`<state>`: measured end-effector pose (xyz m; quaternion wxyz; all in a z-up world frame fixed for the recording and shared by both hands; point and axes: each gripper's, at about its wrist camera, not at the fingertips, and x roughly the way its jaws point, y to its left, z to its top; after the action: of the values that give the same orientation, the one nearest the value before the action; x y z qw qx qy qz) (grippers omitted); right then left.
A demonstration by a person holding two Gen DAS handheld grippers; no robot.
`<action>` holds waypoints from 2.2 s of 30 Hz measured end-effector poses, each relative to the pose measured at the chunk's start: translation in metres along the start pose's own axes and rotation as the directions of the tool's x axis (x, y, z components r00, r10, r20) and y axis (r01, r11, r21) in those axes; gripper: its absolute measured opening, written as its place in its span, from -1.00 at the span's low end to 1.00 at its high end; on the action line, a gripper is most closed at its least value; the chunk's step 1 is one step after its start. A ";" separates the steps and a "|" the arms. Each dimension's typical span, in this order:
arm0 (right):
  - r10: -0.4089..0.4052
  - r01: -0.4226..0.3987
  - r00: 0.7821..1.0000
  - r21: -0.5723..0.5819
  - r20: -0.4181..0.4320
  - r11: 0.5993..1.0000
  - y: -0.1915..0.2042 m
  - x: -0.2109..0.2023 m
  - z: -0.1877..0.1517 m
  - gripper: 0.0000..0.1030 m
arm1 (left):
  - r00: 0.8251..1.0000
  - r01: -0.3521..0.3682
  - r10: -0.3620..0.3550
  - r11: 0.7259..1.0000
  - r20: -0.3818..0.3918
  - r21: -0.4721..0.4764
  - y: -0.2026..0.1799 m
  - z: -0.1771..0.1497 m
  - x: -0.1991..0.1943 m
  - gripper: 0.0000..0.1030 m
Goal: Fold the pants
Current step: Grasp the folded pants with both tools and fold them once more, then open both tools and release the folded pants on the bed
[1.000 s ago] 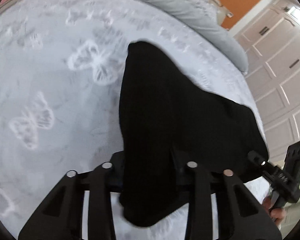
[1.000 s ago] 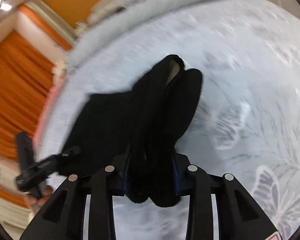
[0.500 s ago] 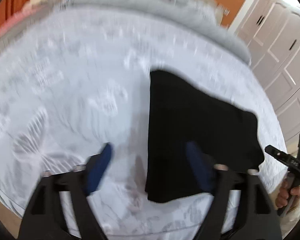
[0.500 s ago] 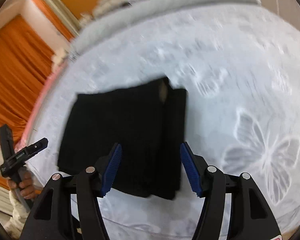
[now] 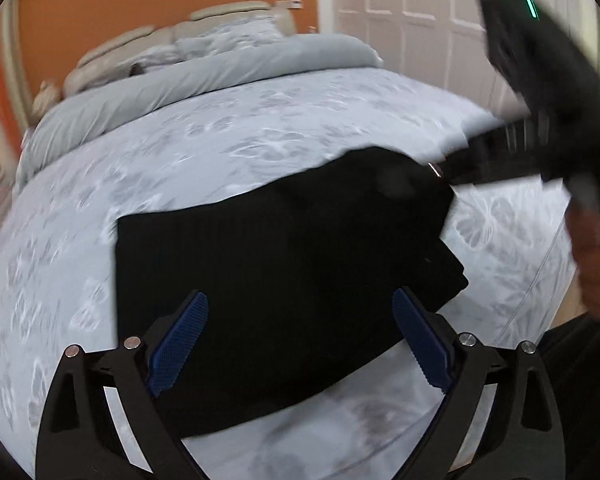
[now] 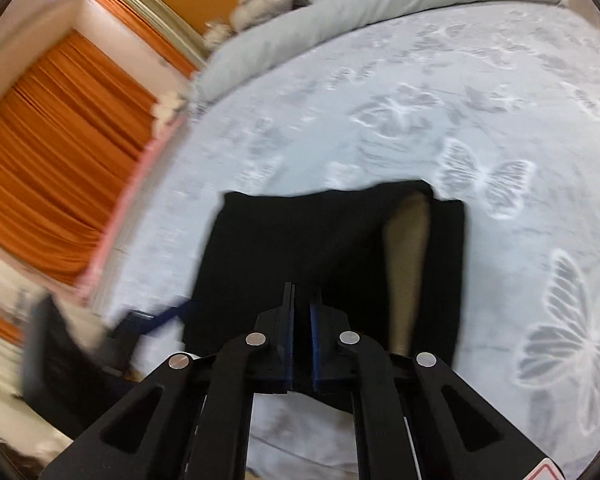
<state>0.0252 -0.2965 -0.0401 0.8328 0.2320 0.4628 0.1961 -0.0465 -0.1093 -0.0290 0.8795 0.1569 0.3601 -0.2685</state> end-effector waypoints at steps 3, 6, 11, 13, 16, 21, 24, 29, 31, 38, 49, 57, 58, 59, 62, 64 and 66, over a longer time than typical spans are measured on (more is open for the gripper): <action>0.066 -0.065 0.998 0.025 -0.016 0.998 -0.001 0.004 0.010 -0.90 | 0.999 0.001 -0.002 1.000 -0.048 -0.011 -0.010 0.009 0.030 0.43; 0.061 -0.061 0.998 0.039 -0.016 0.997 0.001 0.001 0.016 -0.76 | 0.992 0.029 -0.042 0.993 -0.118 -0.110 0.003 0.016 0.056 -0.81; -0.110 0.111 0.994 -0.009 0.024 0.994 -0.011 -0.025 0.005 -0.28 | 0.995 0.098 -0.098 0.956 0.014 -0.275 0.047 0.035 0.029 -0.88; -0.234 0.235 0.972 -0.094 0.018 0.968 -0.011 -0.023 -0.005 -0.28 | 0.994 0.108 -0.093 0.949 0.065 -0.297 0.059 0.039 0.014 -0.88; -0.272 0.262 0.960 -0.125 -0.070 0.957 -0.018 0.003 -0.017 -0.28 | 0.988 0.149 -0.123 0.927 0.095 -0.345 0.077 0.044 0.003 -0.88; -0.352 0.321 0.928 -0.217 -0.119 0.922 -0.008 0.049 -0.022 -0.26 | 0.988 0.155 -0.135 0.913 0.077 -0.376 0.080 0.048 0.011 -0.88; -0.354 0.326 0.929 -0.210 -0.108 0.922 -0.006 0.050 -0.017 -0.26 | 0.987 0.160 -0.145 0.914 0.070 -0.372 0.075 0.047 0.013 -0.88; -0.317 0.307 0.949 -0.218 -0.007 0.926 0.006 0.020 -0.014 -0.26 | 0.985 0.174 -0.156 0.910 0.078 -0.375 0.077 0.046 0.009 -0.88; -0.314 0.295 0.948 -0.226 -0.051 0.928 0.005 0.034 -0.016 -0.26 | 0.984 0.177 -0.158 0.909 0.081 -0.378 0.077 0.046 0.009 -0.88; -0.308 0.294 0.951 -0.262 -0.012 0.919 0.018 0.039 -0.016 -0.92 | 0.981 0.194 -0.172 0.909 0.091 -0.369 0.070 0.049 0.006 -0.88; -0.428 0.422 0.902 -0.091 -0.057 0.902 -0.052 0.007 -0.011 -0.43 | 0.943 0.273 -0.310 0.928 -0.120 -0.255 -0.001 0.025 0.047 0.31; -0.251 0.251 0.968 -0.030 0.009 0.968 -0.037 0.001 -0.003 0.35 | 0.969 0.223 -0.181 0.930 0.166 -0.292 0.059 0.027 -0.034 0.91; -0.284 0.282 0.958 -0.052 -0.029 0.958 -0.037 0.019 -0.004 0.25 | 0.978 0.184 -0.141 0.929 0.153 -0.323 0.071 0.026 -0.032 0.91; -0.314 0.309 0.948 -0.077 -0.059 0.948 -0.030 0.033 -0.005 -0.49 | 0.986 0.148 -0.108 0.921 0.127 -0.361 0.084 0.024 -0.027 0.91; -0.393 0.382 0.919 -0.170 -0.031 0.908 -0.007 0.043 -0.015 -0.84 | 0.998 0.059 -0.038 0.880 0.053 -0.471 0.121 0.013 -0.015 0.90; -0.323 0.325 0.945 -0.185 0.044 0.927 0.014 0.014 -0.016 -0.86 | 0.999 0.019 -0.002 0.852 0.032 -0.523 0.144 0.005 -0.016 0.90; -0.285 0.296 0.955 -0.197 0.082 0.935 0.017 -0.007 -0.017 -0.85 | 0.999 -0.004 0.024 0.840 0.030 -0.542 0.158 -0.002 -0.021 0.90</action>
<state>0.0051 -0.2826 -0.0333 0.8840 0.0784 0.4471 0.1118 0.0322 0.0264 -0.0018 0.8962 -0.1001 0.4045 -0.1523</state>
